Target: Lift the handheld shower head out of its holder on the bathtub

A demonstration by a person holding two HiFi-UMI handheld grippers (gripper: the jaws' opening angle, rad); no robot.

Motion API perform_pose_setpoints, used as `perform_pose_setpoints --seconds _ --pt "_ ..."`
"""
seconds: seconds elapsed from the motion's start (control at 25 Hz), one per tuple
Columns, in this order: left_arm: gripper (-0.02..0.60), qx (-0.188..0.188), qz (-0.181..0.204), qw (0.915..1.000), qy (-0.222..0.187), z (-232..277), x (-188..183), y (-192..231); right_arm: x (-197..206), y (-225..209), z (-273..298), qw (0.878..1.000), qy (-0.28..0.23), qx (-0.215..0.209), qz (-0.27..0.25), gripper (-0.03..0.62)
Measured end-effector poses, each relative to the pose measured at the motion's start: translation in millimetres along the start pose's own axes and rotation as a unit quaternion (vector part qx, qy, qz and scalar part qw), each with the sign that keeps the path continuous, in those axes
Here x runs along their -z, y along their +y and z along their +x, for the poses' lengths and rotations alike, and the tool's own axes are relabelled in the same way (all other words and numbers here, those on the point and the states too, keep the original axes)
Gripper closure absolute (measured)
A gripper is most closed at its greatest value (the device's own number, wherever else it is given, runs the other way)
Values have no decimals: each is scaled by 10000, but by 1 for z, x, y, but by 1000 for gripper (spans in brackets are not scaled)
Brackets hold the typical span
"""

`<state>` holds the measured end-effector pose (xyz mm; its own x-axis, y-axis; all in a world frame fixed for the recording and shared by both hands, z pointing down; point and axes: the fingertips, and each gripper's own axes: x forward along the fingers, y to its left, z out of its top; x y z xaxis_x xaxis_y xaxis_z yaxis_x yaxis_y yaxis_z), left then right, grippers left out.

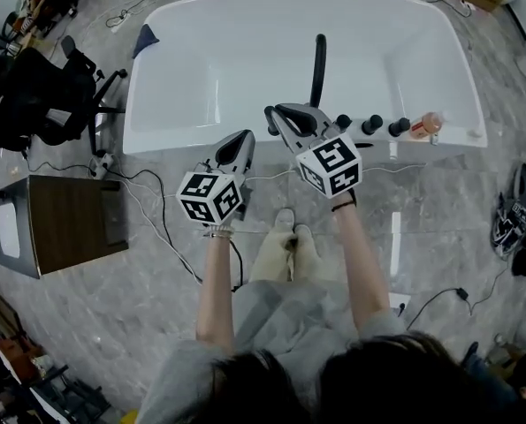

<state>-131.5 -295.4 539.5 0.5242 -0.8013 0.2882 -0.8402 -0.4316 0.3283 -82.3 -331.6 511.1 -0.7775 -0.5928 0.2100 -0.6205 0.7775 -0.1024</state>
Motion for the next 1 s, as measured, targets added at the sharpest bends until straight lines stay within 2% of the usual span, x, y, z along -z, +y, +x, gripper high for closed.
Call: perform_pose_setpoints --seconds 0.2,0.64,1.0 --pt "577 -10 -46 9999 116 18 17 15 30 -10 13 9998 210 -43 -11 584" --pt "577 35 -102 9996 260 40 32 28 71 -20 37 9977 471 -227 429 452" --pt "577 69 -220 9987 460 53 48 44 100 -30 57 9956 628 -261 643 415"
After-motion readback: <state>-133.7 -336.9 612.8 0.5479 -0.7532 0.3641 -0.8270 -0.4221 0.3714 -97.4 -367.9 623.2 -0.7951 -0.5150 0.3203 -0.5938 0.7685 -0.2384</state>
